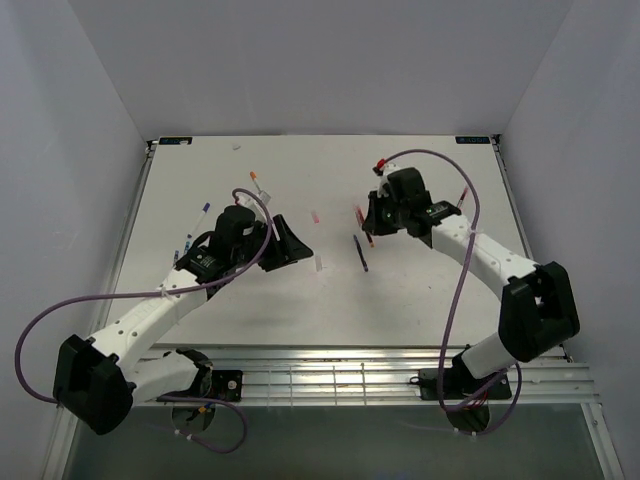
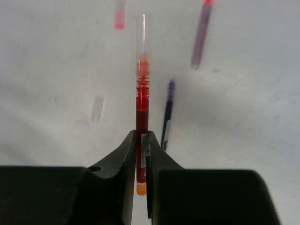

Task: Open the pen caps

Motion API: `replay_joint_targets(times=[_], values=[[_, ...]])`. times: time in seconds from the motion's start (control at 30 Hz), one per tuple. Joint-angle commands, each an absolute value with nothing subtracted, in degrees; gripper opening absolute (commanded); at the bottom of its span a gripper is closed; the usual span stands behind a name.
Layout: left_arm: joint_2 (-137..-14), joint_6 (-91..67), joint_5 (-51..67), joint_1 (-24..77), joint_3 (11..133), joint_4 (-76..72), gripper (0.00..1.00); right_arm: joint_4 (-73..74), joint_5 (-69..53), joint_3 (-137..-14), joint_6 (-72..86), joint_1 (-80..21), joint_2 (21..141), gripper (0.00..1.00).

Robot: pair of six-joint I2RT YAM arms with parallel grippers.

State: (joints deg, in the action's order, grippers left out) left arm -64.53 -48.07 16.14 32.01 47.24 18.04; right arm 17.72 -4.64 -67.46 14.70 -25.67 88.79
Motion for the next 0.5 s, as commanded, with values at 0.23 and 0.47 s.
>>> replay_joint_targets(times=[0.23,0.47], values=[[-54.0,-56.2,16.6,32.2,41.8,19.7,0.61,9.1,-5.0,-40.5,26.9,-49.6,69.4,0.08],[-53.8,-56.1,19.0,32.3,39.5,20.0,0.61,2.9,-4.0,-35.2,34.0,-59.3,65.0,0.08]])
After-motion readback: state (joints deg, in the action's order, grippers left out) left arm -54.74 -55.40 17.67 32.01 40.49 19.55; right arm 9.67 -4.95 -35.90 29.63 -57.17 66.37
